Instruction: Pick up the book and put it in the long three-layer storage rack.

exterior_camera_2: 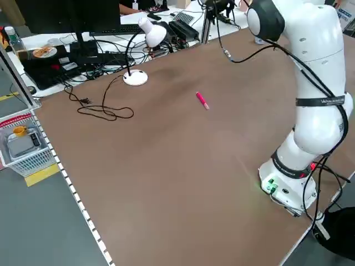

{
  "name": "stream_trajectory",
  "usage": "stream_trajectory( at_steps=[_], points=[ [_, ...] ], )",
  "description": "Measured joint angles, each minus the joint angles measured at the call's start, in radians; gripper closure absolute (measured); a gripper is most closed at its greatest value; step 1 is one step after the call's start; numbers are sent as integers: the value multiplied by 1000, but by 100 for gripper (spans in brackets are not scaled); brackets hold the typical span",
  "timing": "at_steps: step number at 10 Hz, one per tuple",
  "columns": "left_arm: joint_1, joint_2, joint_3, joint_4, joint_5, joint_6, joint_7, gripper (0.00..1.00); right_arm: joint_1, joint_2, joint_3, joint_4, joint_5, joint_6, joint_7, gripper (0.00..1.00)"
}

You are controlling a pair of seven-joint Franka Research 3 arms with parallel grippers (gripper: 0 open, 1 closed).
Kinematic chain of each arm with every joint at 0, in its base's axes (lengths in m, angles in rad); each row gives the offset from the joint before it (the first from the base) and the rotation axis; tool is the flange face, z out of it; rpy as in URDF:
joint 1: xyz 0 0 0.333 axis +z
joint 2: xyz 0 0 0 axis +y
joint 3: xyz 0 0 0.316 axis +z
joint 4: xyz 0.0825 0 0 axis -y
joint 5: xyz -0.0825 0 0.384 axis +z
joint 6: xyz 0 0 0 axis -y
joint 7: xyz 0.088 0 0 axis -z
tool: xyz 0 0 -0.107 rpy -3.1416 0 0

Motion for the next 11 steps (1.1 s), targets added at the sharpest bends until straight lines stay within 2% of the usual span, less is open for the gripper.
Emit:
stream_trajectory(
  at_steps=[3, 7, 11],
  points=[
    [25, -45, 1, 0, 58, -129, 1, 0, -54, 0, -1, 30, -79, -2, 1, 85],
    [87, -71, 3, 16, 67, -263, 4, 0, -98, 10, -4, 33, -141, -3, 1, 85],
    [161, -80, 2, 23, 69, -303, 11, 0, -105, 19, -7, 33, -217, -3, 3, 85]
  ],
)
